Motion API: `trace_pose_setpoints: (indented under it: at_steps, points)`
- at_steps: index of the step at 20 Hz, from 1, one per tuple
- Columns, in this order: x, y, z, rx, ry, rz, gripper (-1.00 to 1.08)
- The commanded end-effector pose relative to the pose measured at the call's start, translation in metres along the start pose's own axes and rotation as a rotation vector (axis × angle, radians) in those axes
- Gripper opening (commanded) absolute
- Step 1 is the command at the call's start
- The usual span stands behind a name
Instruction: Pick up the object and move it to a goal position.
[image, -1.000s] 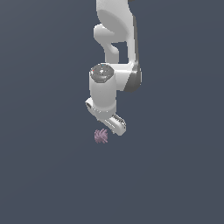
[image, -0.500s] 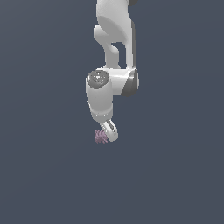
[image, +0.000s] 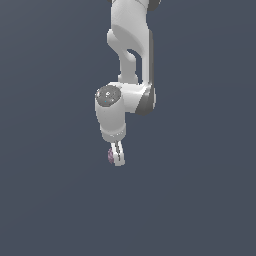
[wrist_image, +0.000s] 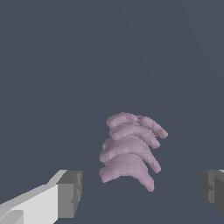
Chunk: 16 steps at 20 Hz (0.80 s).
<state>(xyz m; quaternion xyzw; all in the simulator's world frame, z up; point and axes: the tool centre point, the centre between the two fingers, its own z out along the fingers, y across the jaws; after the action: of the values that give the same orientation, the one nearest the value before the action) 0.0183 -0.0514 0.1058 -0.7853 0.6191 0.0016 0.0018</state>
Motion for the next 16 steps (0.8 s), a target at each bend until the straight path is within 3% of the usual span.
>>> trace_pose_setpoints:
  at_steps: [1, 9, 16]
  points:
    - [0.0026, 0.0002, 0.0029, 0.000, 0.001, 0.060, 1.00]
    - [0.0076, 0.0008, 0.0085, 0.000, 0.004, 0.171, 1.00]
    - [0.0082, 0.0010, 0.0096, -0.001, 0.005, 0.186, 1.00]
